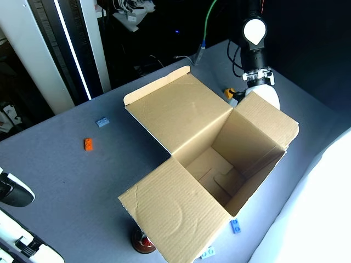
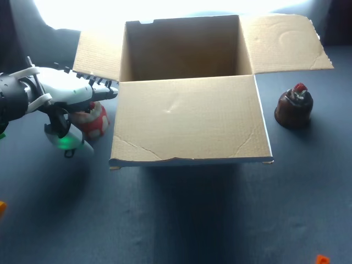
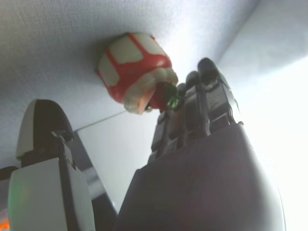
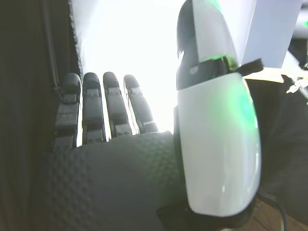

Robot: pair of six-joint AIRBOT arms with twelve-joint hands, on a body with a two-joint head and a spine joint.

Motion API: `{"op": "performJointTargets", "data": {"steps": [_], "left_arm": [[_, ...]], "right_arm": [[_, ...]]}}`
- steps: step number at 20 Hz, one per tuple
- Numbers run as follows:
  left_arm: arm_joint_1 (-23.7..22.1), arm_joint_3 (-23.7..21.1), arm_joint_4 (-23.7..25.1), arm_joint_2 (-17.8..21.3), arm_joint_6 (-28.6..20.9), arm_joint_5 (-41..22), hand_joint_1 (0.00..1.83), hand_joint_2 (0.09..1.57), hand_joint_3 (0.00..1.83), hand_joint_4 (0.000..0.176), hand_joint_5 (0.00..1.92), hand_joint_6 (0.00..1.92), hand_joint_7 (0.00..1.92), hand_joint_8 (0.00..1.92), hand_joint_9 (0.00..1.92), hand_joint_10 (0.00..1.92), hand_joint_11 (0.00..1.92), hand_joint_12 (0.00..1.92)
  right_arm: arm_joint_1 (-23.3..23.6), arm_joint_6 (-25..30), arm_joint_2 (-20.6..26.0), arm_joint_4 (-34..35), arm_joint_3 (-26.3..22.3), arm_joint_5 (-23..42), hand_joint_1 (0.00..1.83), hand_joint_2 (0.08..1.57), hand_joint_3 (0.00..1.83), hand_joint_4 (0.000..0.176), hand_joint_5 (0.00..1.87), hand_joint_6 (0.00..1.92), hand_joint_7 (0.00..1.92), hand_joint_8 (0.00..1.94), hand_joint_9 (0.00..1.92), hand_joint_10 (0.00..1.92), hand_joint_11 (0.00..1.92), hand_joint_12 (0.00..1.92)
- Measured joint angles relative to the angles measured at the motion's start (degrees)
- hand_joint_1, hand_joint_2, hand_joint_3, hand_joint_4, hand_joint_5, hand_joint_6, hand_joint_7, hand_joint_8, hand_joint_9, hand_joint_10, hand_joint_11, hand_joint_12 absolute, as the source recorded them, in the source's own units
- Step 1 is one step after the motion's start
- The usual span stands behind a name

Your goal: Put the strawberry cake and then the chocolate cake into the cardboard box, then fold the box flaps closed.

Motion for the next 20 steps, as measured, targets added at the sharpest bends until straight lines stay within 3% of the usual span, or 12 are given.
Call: {"op": "performJointTargets", "data": {"steps": [3, 6, 10, 14, 16, 17, 18, 19, 20], "left_arm": [[0.2, 0.9, 0.0, -0.5, 0.0, -0.3, 0.95, 0.95, 0.00, 0.022, 0.04, 0.00, 0.09, 0.00, 0.11, 0.00, 0.00, 0.44], [1.1, 1.4, 0.0, -0.6, 0.0, 0.1, 0.99, 0.95, 0.00, 0.031, 0.04, 0.00, 0.10, 0.00, 0.11, 0.00, 0.00, 0.46], [1.4, 1.9, 0.1, -0.9, 0.0, 0.3, 1.01, 0.93, 0.00, 0.031, 0.06, 0.00, 0.12, 0.00, 0.13, 0.00, 0.00, 0.43], [1.7, 1.9, 0.1, -1.0, 0.0, 0.4, 1.00, 0.93, 0.00, 0.037, 0.06, 0.00, 0.12, 0.00, 0.13, 0.00, 0.00, 0.46], [1.7, 2.0, 0.0, -1.1, 0.0, 0.5, 1.04, 0.95, 0.00, 0.051, 0.13, 0.02, 0.24, 0.02, 0.25, 0.03, 0.00, 0.66], [1.7, 2.1, -0.1, -1.3, 0.0, 0.7, 1.06, 0.97, 0.01, 0.041, 0.25, 0.03, 0.43, 0.04, 0.43, 0.07, 0.01, 0.98], [1.6, 2.1, -0.3, -1.3, 0.0, 0.8, 1.05, 1.00, 0.02, 0.037, 0.32, 0.03, 0.52, 0.05, 0.51, 0.09, 0.01, 1.18], [1.6, 2.1, -0.3, -1.3, 0.0, 0.7, 1.02, 1.04, 0.04, 0.024, 0.46, 0.05, 0.62, 0.12, 0.55, 0.31, 0.08, 1.33], [1.5, 2.1, -0.5, -1.3, 0.0, 0.7, 1.04, 1.06, 0.06, 0.006, 0.60, 0.12, 0.58, 0.51, 0.49, 0.78, 0.19, 1.46]], "right_arm": [[0.8, -0.2, 0.0, 0.2, 0.0, -0.7, 0.94, 0.98, 0.00, 0.024, 0.00, 0.00, 0.02, 0.01, 0.04, 0.01, 0.00, 0.15], [1.9, -0.4, 0.0, 2.0, 0.0, -0.8, 0.93, 0.98, 0.00, 0.020, 0.00, 0.00, 0.04, 0.01, 0.05, 0.01, 0.00, 0.21], [2.9, -4.7, 0.0, 8.0, 0.0, -0.5, 0.97, 1.00, 0.00, 0.000, 0.01, 0.00, 0.06, 0.01, 0.06, 0.01, 0.00, 0.23], [2.9, -5.5, -0.2, 8.3, 0.0, -1.0, 0.95, 0.99, 0.00, 0.005, 0.02, 0.01, 0.05, 0.00, 0.07, 0.01, 0.00, 0.27], [2.9, -5.6, -0.3, 8.3, 0.0, -1.6, 0.94, 1.02, 0.01, 0.001, 0.00, 0.00, 0.03, 0.00, 0.04, 0.00, 0.00, 0.07], [3.1, -5.6, -0.4, 8.3, 0.0, -1.8, 0.92, 1.03, 0.00, 0.003, 0.01, 0.00, 0.04, 0.00, 0.05, 0.00, 0.00, 0.09], [3.1, -5.6, -0.4, 8.3, 0.0, -1.8, 0.92, 1.03, 0.00, 0.002, 0.02, 0.00, 0.03, 0.00, 0.05, 0.00, 0.00, 0.12], [3.1, -5.6, -0.4, 8.3, 0.0, -1.9, 0.93, 1.02, 0.00, 0.000, 0.03, 0.01, 0.04, 0.00, 0.06, 0.01, 0.00, 0.17], [3.1, -5.6, -0.4, 8.4, 0.0, -1.9, 0.93, 1.02, 0.00, 0.000, 0.03, 0.01, 0.04, 0.00, 0.06, 0.01, 0.00, 0.23]]}}
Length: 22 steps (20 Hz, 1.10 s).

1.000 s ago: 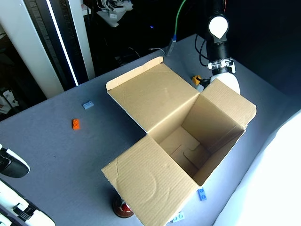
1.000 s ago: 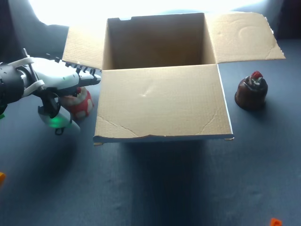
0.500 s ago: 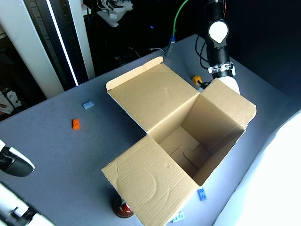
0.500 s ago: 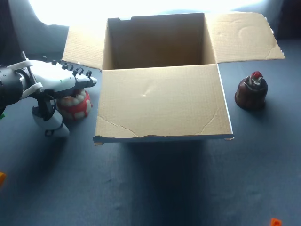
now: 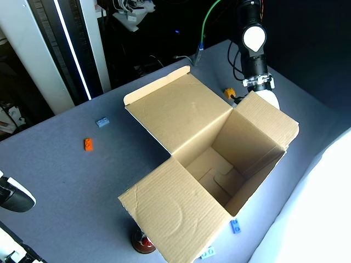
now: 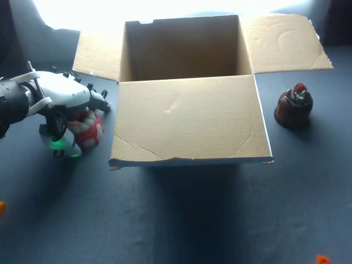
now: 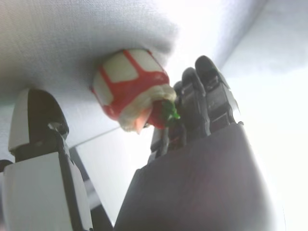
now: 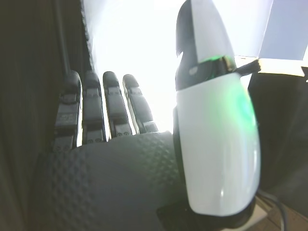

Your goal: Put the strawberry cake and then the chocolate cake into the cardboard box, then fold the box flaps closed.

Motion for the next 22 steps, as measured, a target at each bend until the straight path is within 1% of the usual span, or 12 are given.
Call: {"op": "performJointTargets", "data": {"steps": [1, 2, 3, 5, 7, 10, 13, 15, 16, 17, 20, 22], "left_arm": [[-0.1, 0.0, -0.2, 0.0, -0.2, 0.1, 1.04, 1.07, 0.08, 0.000, 0.62, 0.19, 0.46, 0.88, 0.42, 1.08, 0.24, 1.55], [-0.3, 0.0, -0.2, 0.0, -0.2, 0.3, 1.04, 1.08, 0.11, 0.000, 0.53, 0.42, 0.34, 1.14, 0.35, 1.27, 0.23, 1.64], [-0.3, 0.0, -0.2, 0.0, -0.4, 0.3, 1.03, 1.09, 0.15, 0.000, 0.41, 0.73, 0.28, 1.28, 0.30, 1.38, 0.22, 1.68], [-0.3, 0.0, -0.3, 0.0, -0.4, 0.1, 1.08, 1.09, 0.17, 0.000, 0.34, 0.94, 0.21, 1.50, 0.26, 1.57, 0.26, 1.77], [-0.3, 0.0, -0.6, 0.0, -0.3, -0.3, 1.08, 1.12, 0.20, 0.000, 0.27, 1.04, 0.16, 1.57, 0.22, 1.62, 0.22, 1.82], [-0.8, -0.1, -0.8, 0.2, -0.3, -2.3, 1.13, 1.07, 0.29, 0.004, 0.23, 1.14, 0.14, 1.63, 0.20, 1.64, 0.21, 1.85], [-1.6, -0.7, -1.8, 1.7, -0.3, -3.0, 1.18, 1.01, 0.35, 0.011, 0.26, 1.08, 0.18, 1.58, 0.23, 1.62, 0.21, 1.87], [-2.1, -1.2, -2.5, 3.3, -0.2, -2.8, 1.12, 1.02, 0.40, 0.004, 0.24, 1.07, 0.18, 1.58, 0.22, 1.64, 0.20, 1.88], [-2.6, -1.9, -3.3, 4.6, -0.1, -2.2, 1.13, 1.01, 0.39, 0.009, 0.29, 1.04, 0.23, 1.53, 0.26, 1.59, 0.23, 1.83], [-3.0, -2.3, -3.9, 5.2, -0.2, -1.8, 1.15, 1.00, 0.38, 0.000, 0.30, 1.01, 0.22, 1.52, 0.26, 1.58, 0.22, 1.86], [-4.7, -3.8, -4.9, 7.9, -0.1, -0.8, 1.14, 1.06, 0.31, 0.000, 0.29, 1.02, 0.20, 1.58, 0.21, 1.66, 0.17, 1.92], [-6.7, -4.6, -4.9, 9.4, -0.1, -1.1, 1.13, 1.07, 0.28, 0.000, 0.27, 1.05, 0.17, 1.60, 0.21, 1.64, 0.19, 1.88]], "right_arm": [[0.0, 0.0, 0.0, 0.0, 0.0, 0.0, 0.92, 1.03, 0.00, 0.000, 0.03, 0.00, 0.04, 0.00, 0.07, 0.01, 0.00, 0.24], [0.0, 0.0, 0.0, 0.0, -0.1, 0.0, 0.92, 1.03, 0.00, 0.000, 0.02, 0.00, 0.04, 0.00, 0.06, 0.01, 0.00, 0.24], [0.0, 0.0, 0.0, 0.5, -0.1, -0.1, 0.92, 1.03, 0.00, 0.000, 0.02, 0.00, 0.04, 0.00, 0.06, 0.00, 0.00, 0.22], [0.0, -0.2, 0.0, 4.1, -0.2, -0.9, 0.90, 1.03, 0.00, 0.000, 0.02, 0.00, 0.04, 0.00, 0.06, 0.00, 0.00, 0.22], [0.0, -0.2, 0.0, 8.5, -0.2, -2.6, 0.88, 1.04, 0.00, 0.000, 0.04, 0.01, 0.05, 0.00, 0.07, 0.01, 0.00, 0.26], [0.0, -0.2, -0.5, 9.2, -0.2, -5.7, 0.90, 1.04, 0.00, 0.000, 0.04, 0.00, 0.05, 0.00, 0.06, 0.00, 0.00, 0.20], [0.0, -0.1, -1.0, 10.1, -0.2, -6.9, 0.90, 1.04, 0.00, 0.000, 0.03, 0.00, 0.04, 0.00, 0.06, 0.00, 0.00, 0.18], [0.0, -0.2, -0.9, 10.1, -0.2, -6.8, 0.89, 1.05, 0.00, 0.000, 0.04, 0.00, 0.04, 0.00, 0.08, 0.01, 0.00, 0.24], [0.0, -0.2, -1.0, 10.1, -0.2, -6.8, 0.90, 1.05, 0.00, 0.000, 0.04, 0.00, 0.05, 0.01, 0.08, 0.01, 0.00, 0.24], [0.0, -0.2, -1.0, 10.1, -0.2, -6.8, 0.92, 1.05, 0.00, 0.000, 0.03, 0.00, 0.06, 0.00, 0.10, 0.02, 0.00, 0.27], [0.0, -0.4, -1.0, 10.1, -0.2, -6.8, 0.95, 1.02, 0.00, 0.000, 0.07, 0.01, 0.09, 0.00, 0.12, 0.02, 0.00, 0.42], [0.0, -0.6, -1.0, 10.1, -0.2, -6.6, 0.91, 1.05, 0.01, 0.000, 0.04, 0.00, 0.08, 0.00, 0.12, 0.01, 0.00, 0.42]]}}
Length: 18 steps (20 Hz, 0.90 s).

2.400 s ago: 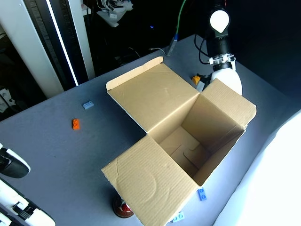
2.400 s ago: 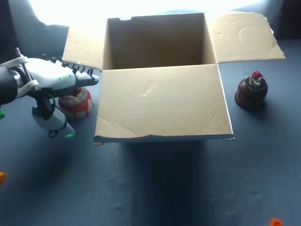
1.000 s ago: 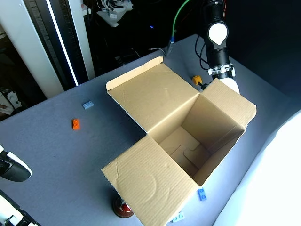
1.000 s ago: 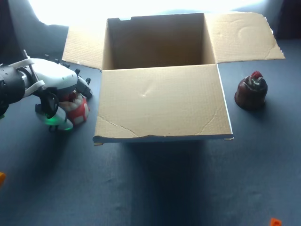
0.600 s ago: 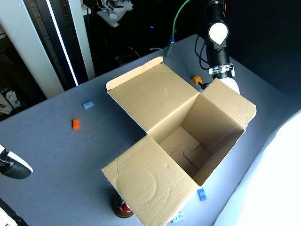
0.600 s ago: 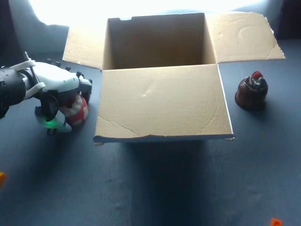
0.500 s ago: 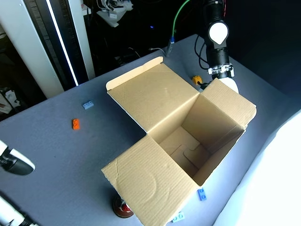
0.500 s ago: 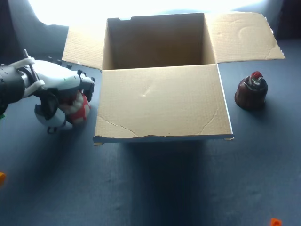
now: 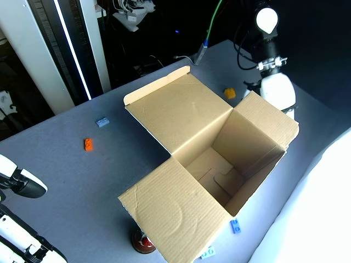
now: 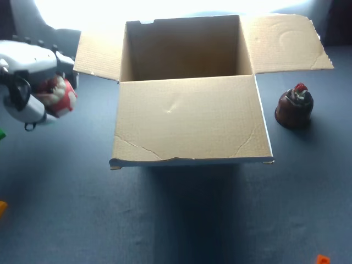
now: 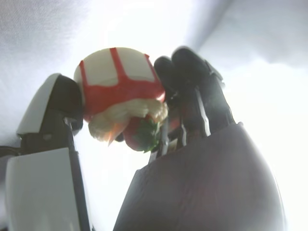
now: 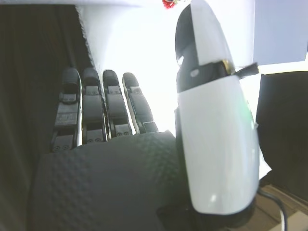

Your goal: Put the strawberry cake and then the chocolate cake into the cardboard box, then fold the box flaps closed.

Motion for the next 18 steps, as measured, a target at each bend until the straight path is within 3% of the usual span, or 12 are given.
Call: {"op": "performJointTargets", "data": {"steps": [3, 5, 6, 9, 11, 15, 17, 18], "left_arm": [[-2.0, -0.9, 0.0, 1.9, 0.0, -0.3, 1.05, 1.11, 0.29, 0.005, 0.26, 1.06, 0.19, 1.52, 0.23, 1.59, 0.20, 1.84], [-3.7, -1.4, -0.1, 3.2, 0.0, -0.4, 1.05, 1.11, 0.30, 0.016, 0.27, 1.05, 0.18, 1.57, 0.20, 1.67, 0.19, 1.89], [-4.4, -1.4, -0.1, 3.5, 0.0, -0.4, 1.08, 1.10, 0.29, 0.006, 0.28, 1.05, 0.18, 1.55, 0.21, 1.65, 0.22, 1.88], [-6.6, -1.4, 0.0, 5.0, 0.0, -1.6, 1.13, 1.09, 0.24, 0.000, 0.31, 0.96, 0.21, 1.52, 0.22, 1.61, 0.23, 1.86], [-8.2, -1.4, 0.1, 5.4, 0.0, -3.2, 1.10, 1.10, 0.25, 0.008, 0.28, 1.00, 0.19, 1.55, 0.23, 1.59, 0.21, 1.82], [-11.7, -1.1, 0.2, 6.1, 0.0, -5.2, 1.13, 1.10, 0.20, 0.000, 0.29, 1.03, 0.25, 1.49, 0.28, 1.52, 0.21, 1.82], [-12.9, -1.0, 0.3, 6.3, 0.0, -5.3, 1.10, 1.13, 0.19, 0.006, 0.28, 1.06, 0.24, 1.51, 0.25, 1.57, 0.18, 1.87], [-14.2, -0.9, 0.3, 6.5, 0.0, -5.6, 1.21, 1.27, 0.09, 0.000, 0.31, 1.05, 0.48, 1.64, 0.25, 1.60, 0.18, 1.88]], "right_arm": [[0.0, -0.1, 0.0, 0.0, 0.0, 1.1, 0.88, 1.05, 0.00, 0.000, 0.03, 0.00, 0.05, 0.00, 0.10, 0.00, 0.00, 0.39], [0.0, -0.1, 0.0, 0.0, 0.0, 1.2, 0.94, 1.04, 0.00, 0.000, 0.05, 0.01, 0.09, 0.01, 0.12, 0.01, 0.00, 0.44], [0.0, -0.2, 0.0, 0.0, 0.0, 1.2, 0.93, 1.04, 0.00, 0.000, 0.03, 0.00, 0.08, 0.00, 0.12, 0.01, 0.00, 0.44], [0.0, -0.3, 0.0, 0.2, 0.0, 1.4, 0.95, 1.04, 0.00, 0.000, 0.06, 0.01, 0.08, 0.01, 0.12, 0.01, 0.00, 0.54], [0.0, -0.5, 0.0, 0.2, 0.0, 1.4, 0.95, 1.04, 0.00, 0.000, 0.05, 0.00, 0.06, 0.00, 0.11, 0.00, 0.00, 0.48], [0.0, -1.0, 0.0, 0.2, -0.1, 1.5, 0.90, 1.06, 0.01, 0.003, 0.03, 0.00, 0.08, 0.00, 0.11, 0.00, 0.00, 0.38], [0.0, -1.3, 0.0, 0.2, -0.4, 1.6, 0.90, 1.07, 0.01, 0.009, 0.03, 0.00, 0.08, 0.00, 0.10, 0.00, 0.00, 0.31], [0.0, -1.4, 0.0, 0.2, -0.4, 1.6, 0.91, 1.07, 0.00, 0.007, 0.04, 0.00, 0.09, 0.00, 0.11, 0.00, 0.00, 0.24]]}}
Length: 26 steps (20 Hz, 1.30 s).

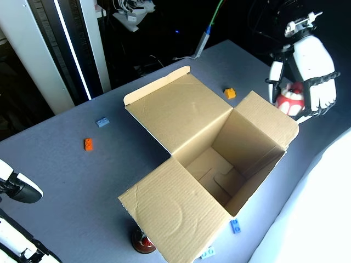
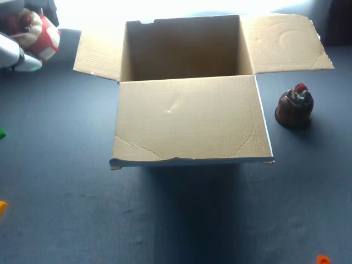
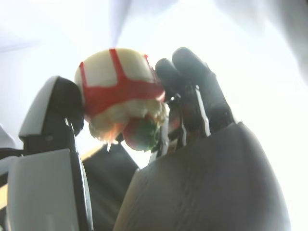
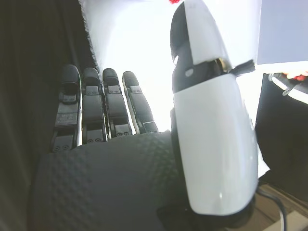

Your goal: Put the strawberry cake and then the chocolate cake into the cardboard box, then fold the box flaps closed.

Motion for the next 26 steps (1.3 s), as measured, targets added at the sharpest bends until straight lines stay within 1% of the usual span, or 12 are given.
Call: {"op": "performJointTargets", "data": {"steps": [2, 4, 6, 9, 10, 11, 12, 17, 21, 24, 25, 26], "left_arm": [[-1.6, 0.3, 0.3, 0.2, 0.0, 0.0, 1.05, 1.23, 0.03, 0.015, 0.28, 1.14, 0.25, 1.52, 0.25, 1.65, 0.20, 1.85], [-3.3, 0.3, 0.3, 0.3, 0.1, 0.0, 1.08, 1.22, 0.02, 0.012, 0.27, 1.16, 0.23, 1.52, 0.25, 1.63, 0.21, 1.87], [-5.1, 0.3, 0.4, 0.3, 0.1, -1.0, 1.04, 1.23, 0.03, 0.026, 0.26, 1.14, 0.22, 1.51, 0.25, 1.59, 0.22, 1.83], [-7.6, -0.4, 0.7, 0.3, 0.2, -2.5, 1.10, 1.21, 0.01, 0.011, 0.30, 1.09, 0.26, 1.50, 0.26, 1.65, 0.20, 1.86], [-8.3, -0.7, 0.7, 0.3, 0.2, -3.2, 1.22, 1.29, 0.02, 0.000, 0.32, 1.08, 0.51, 1.61, 0.28, 1.66, 0.21, 1.89], [-9.0, -1.3, 0.8, 0.3, 0.2, -3.6, 1.24, 1.33, 0.01, 0.006, 0.30, 1.11, 0.54, 1.66, 0.26, 1.67, 0.20, 1.91], [-10.3, -2.1, 1.0, 0.3, 0.2, -4.2, 1.11, 1.24, 0.00, 0.015, 0.29, 1.08, 0.18, 1.60, 0.23, 1.65, 0.21, 1.86], [-11.5, -3.5, 1.2, -1.4, 0.7, -6.6, 1.06, 1.26, 0.00, 0.012, 0.30, 1.10, 0.23, 1.51, 0.25, 1.61, 0.21, 1.84], [-11.6, -4.7, 1.5, -4.4, 4.4, -11.3, 1.10, 1.25, 0.00, 0.022, 0.30, 1.09, 0.21, 1.57, 0.24, 1.65, 0.20, 1.89], [-11.6, -4.7, 1.7, -5.9, 8.2, -15.8, 1.09, 1.24, 0.00, 0.015, 0.30, 1.10, 0.22, 1.53, 0.24, 1.63, 0.21, 1.87], [-11.6, -4.3, 1.8, -6.5, 10.5, -17.9, 1.08, 1.25, 0.00, 0.030, 0.25, 1.18, 0.20, 1.54, 0.22, 1.61, 0.20, 1.86], [-11.6, -4.2, 2.3, -6.7, 12.2, -19.2, 1.08, 1.25, 0.00, 0.029, 0.24, 1.20, 0.19, 1.57, 0.21, 1.65, 0.20, 1.90]], "right_arm": [[0.0, -0.1, 0.0, 0.0, 0.0, 0.0, 0.95, 1.07, 0.00, 0.002, 0.00, 0.00, 0.08, 0.00, 0.09, 0.00, 0.00, 0.02], [0.0, -0.1, 0.0, 0.2, 0.0, 0.0, 0.95, 1.07, 0.00, 0.000, 0.00, 0.00, 0.09, 0.00, 0.11, 0.01, 0.03, 0.02], [0.0, -0.2, 0.0, 0.0, -0.1, 0.0, 0.97, 1.06, 0.00, 0.000, 0.02, 0.01, 0.10, 0.01, 0.11, 0.01, 0.03, 0.03], [0.0, -0.3, 0.0, 0.1, -0.2, 0.0, 0.99, 1.02, 0.00, 0.000, 0.04, 0.01, 0.12, 0.00, 0.13, 0.01, 0.00, 0.38], [0.0, -0.3, 0.0, 0.1, -0.2, 0.0, 0.99, 1.01, 0.00, 0.000, 0.06, 0.02, 0.12, 0.00, 0.15, 0.02, 0.00, 0.48], [0.0, -0.4, 0.0, 0.0, -0.2, 0.0, 1.01, 1.02, 0.00, 0.000, 0.07, 0.01, 0.11, 0.00, 0.15, 0.01, 0.00, 0.46], [0.0, -0.4, 0.0, 0.0, -0.3, 0.0, 0.96, 1.04, 0.01, 0.000, 0.05, 0.00, 0.13, 0.01, 0.16, 0.01, 0.00, 0.40], [0.0, -0.8, 0.0, 0.0, -0.3, 0.0, 0.92, 1.07, 0.01, 0.000, 0.00, 0.00, 0.12, 0.00, 0.13, 0.00, 0.00, 0.32], [0.0, -1.0, 0.0, 0.1, -0.3, 0.1, 0.97, 1.05, 0.00, 0.000, 0.04, 0.01, 0.13, 0.00, 0.13, 0.00, 0.00, 0.29], [0.0, -1.1, 0.0, 0.0, -0.3, 0.1, 0.95, 1.05, 0.00, 0.000, 0.05, 0.01, 0.14, 0.00, 0.14, 0.01, 0.00, 0.33], [0.0, -1.2, 0.0, 0.1, -0.3, 0.1, 0.98, 1.04, 0.00, 0.000, 0.07, 0.02, 0.12, 0.00, 0.14, 0.01, 0.00, 0.34], [0.0, -1.2, 0.0, 0.0, -0.3, 0.1, 0.98, 1.04, 0.00, 0.000, 0.07, 0.02, 0.11, 0.00, 0.14, 0.00, 0.00, 0.34]]}}
